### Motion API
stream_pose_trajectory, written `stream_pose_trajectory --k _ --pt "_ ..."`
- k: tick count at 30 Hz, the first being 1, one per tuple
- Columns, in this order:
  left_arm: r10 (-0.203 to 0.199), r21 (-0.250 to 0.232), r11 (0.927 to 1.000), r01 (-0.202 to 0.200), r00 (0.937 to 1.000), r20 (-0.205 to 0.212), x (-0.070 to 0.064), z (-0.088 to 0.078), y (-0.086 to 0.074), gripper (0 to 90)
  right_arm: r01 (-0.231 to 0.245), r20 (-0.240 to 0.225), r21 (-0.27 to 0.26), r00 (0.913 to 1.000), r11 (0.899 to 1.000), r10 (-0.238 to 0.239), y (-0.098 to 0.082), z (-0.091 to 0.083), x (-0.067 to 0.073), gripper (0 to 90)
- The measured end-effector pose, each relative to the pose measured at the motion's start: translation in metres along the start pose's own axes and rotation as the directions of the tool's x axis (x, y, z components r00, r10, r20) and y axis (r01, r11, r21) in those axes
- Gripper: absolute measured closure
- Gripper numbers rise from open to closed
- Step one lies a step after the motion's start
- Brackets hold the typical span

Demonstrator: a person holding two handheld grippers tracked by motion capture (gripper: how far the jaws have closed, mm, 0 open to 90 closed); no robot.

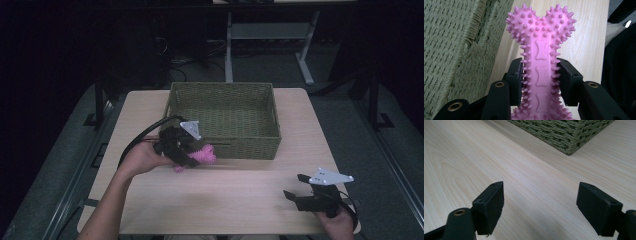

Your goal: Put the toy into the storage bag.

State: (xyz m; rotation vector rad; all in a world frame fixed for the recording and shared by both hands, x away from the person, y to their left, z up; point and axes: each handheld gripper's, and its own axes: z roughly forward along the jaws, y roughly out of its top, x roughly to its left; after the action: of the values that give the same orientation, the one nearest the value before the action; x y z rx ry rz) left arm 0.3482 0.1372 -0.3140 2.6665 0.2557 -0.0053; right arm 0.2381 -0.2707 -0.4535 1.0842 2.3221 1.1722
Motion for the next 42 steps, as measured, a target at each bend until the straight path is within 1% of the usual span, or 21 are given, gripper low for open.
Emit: stream_pose_trajectory --k 3,4,9,11,15,18,25,26,30,31,33,36,38,42 --pt "0.001 0.005 1.0 -0.001 1.0 -0.001 0.002 -0.002 0.002 58.5 0.001 -0.001 0.0 1.0 1.0 -0.001 0.0 0.001 -0.001 21.6" --pt "0.0 0.002 1.0 0.0 1.0 0.006 0.003 -0.003 0.002 58.5 0.002 -0.001 -0.001 1.0 1.0 -0.002 0.0 0.001 -0.001 21.6" --pt "0.004 0.013 0.9999 -0.004 1.0 0.002 0.008 -0.006 0.006 58.5 0.003 0.002 -0.002 1.0 1.0 -0.003 0.0 0.0 -0.001 21.6" --pt "0.006 0.01 0.9999 -0.006 1.0 -0.002 0.009 -0.008 0.008 58.5 0.002 0.0 -0.003 1.0 1.0 -0.002 0.001 0.0 -0.002 21.6" --pt "0.006 0.009 0.9999 -0.006 1.0 0.005 0.013 -0.013 0.01 58.5 0.005 0.001 -0.005 1.0 1.0 -0.005 0.001 0.0 -0.002 21.6" --pt "0.008 0.013 0.9999 -0.008 1.0 -0.001 0.015 -0.017 0.013 58.5 0.002 0.0 -0.005 1.0 1.0 -0.002 0.001 0.0 -0.002 21.6" --pt "0.015 0.014 0.9998 -0.015 0.9999 0.001 0.022 -0.024 0.022 58.5 0.005 -0.001 -0.005 1.0 1.0 -0.005 0.001 0.0 -0.003 21.6" --pt "0.018 0.017 0.9997 -0.018 0.9998 0.002 0.023 -0.025 0.022 58.5 0.004 -0.001 -0.006 1.0 1.0 -0.004 0.001 0.0 -0.003 21.6" --pt "0.012 0.007 0.9999 -0.012 0.9999 0.008 0.028 -0.026 0.024 58.5 0.002 -0.001 -0.004 1.0 1.0 -0.002 0.001 0.001 -0.003 21.6" --pt "0.005 0.005 1.0 -0.005 1.0 0.008 0.031 -0.027 0.025 58.5 0.0 -0.001 -0.002 1.0 1.0 0.0 0.002 0.001 -0.003 21.6" --pt "0.011 0.015 0.9998 -0.011 0.9999 0.007 0.034 -0.029 0.027 58.5 0.002 -0.002 -0.005 1.0 1.0 -0.002 0.002 0.001 -0.003 21.6" --pt "0.009 0.006 0.9999 -0.009 0.9999 0.006 0.037 -0.031 0.031 58.5 0.002 0.0 -0.009 1.0 1.0 -0.002 0.002 0.0 -0.004 21.6" --pt "0.015 0.011 0.9998 -0.015 0.9999 0.004 0.04 -0.033 0.034 58.5 0.001 -0.001 -0.009 1.0 1.0 -0.001 0.002 0.0 -0.004 21.6" --pt "0.012 0.011 0.9999 -0.012 0.9999 0.0 0.044 -0.035 0.04 58.5 0.001 -0.002 -0.009 1.0 1.0 -0.001 0.002 0.001 -0.004 21.6"
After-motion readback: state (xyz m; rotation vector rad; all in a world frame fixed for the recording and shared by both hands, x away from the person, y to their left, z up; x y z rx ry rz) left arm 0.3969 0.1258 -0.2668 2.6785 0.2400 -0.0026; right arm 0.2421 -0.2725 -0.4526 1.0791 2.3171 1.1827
